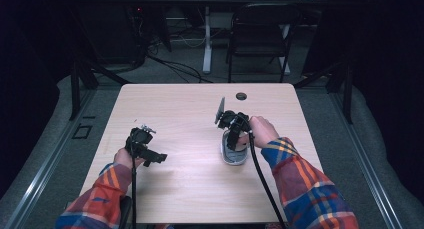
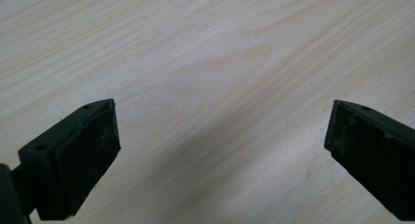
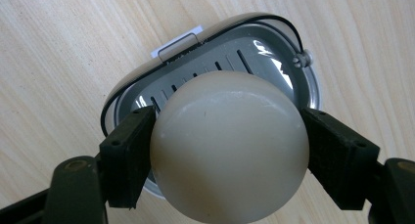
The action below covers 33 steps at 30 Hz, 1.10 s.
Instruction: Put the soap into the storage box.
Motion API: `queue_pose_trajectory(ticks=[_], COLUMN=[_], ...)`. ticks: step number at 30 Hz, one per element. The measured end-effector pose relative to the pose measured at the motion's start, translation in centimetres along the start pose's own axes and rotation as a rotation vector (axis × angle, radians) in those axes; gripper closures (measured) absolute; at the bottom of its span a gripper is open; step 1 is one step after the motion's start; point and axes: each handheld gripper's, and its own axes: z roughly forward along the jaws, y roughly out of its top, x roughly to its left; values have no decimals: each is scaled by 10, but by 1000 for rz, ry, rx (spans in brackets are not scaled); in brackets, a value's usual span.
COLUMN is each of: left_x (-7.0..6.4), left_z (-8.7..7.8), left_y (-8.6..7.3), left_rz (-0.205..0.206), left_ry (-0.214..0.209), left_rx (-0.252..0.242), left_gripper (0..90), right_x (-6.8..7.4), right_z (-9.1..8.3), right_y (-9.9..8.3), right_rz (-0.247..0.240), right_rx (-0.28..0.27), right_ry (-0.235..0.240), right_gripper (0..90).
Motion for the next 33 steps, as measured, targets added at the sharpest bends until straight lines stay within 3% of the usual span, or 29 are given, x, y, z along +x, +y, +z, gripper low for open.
queue_pose_trajectory(ticks=[15, 33], left_x=[0, 0], left_z=[0, 0], left_y=[0, 0], left_rz=[2, 5], left_ry=[-1, 0], left_rx=[1, 1], left_gripper=[0, 0], right_x=[3, 3], right_z=[14, 23], right_y=[3, 1], right_rz=[-8, 20], right_rx=[21, 18], right_ry=[-5, -1], right_gripper=[244, 243])
